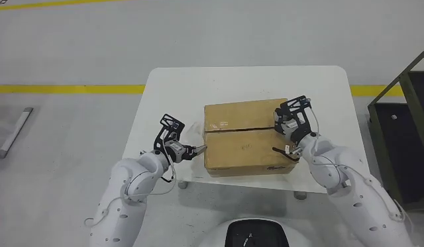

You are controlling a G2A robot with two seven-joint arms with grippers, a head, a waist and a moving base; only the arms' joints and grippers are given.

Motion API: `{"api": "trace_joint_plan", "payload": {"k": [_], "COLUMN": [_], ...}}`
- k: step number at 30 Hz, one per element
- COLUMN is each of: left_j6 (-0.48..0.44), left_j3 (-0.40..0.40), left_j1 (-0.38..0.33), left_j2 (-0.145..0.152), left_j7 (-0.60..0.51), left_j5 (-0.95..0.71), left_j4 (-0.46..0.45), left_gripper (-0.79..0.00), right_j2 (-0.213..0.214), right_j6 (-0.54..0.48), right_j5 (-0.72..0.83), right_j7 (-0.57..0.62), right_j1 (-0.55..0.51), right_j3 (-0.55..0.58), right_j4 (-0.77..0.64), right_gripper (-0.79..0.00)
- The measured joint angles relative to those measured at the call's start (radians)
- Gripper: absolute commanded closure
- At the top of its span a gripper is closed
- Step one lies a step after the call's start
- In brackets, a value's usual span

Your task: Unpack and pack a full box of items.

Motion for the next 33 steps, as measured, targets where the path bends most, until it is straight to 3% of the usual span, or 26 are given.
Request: {"api": "trace_joint_plan", "payload": {"k": [5, 19, 21, 26, 31, 33], "left_j6": [0.074, 0.137, 0.132, 0.142, 0.15, 0.152], "left_j3": [-0.01, -0.012, -0.007, 0.013, 0.031, 0.038], "left_j1": [-0.006, -0.029, -0.035, -0.046, -0.055, -0.06], "left_j2": [-0.001, -0.003, -0.002, -0.002, -0.004, -0.004], "left_j7": [0.026, -0.035, -0.05, -0.058, -0.052, -0.05], "left_j5": [0.017, -0.085, -0.088, -0.047, -0.036, -0.028], "left_j4": [0.014, 0.05, 0.052, 0.072, 0.102, 0.111], "left_gripper": [-0.776, -0.677, -0.643, -0.422, -0.363, -0.28], "right_j2": [0.001, 0.0, -0.001, -0.001, -0.002, -0.002], "right_j6": [0.0, -0.002, -0.003, -0.002, -0.001, -0.002], "right_j5": [-0.003, -0.005, -0.005, -0.004, -0.004, -0.004], "right_j7": [0.004, 0.003, 0.003, 0.004, 0.005, 0.005], "right_j1": [-0.002, 0.007, 0.008, 0.009, 0.01, 0.011], "right_j3": [0.002, -0.005, -0.006, -0.01, -0.013, -0.014], "right_j4": [-0.002, 0.004, 0.006, 0.009, 0.011, 0.011], "right_gripper": [0.0, 0.0, 0.0, 0.0, 0.0, 0.0]}}
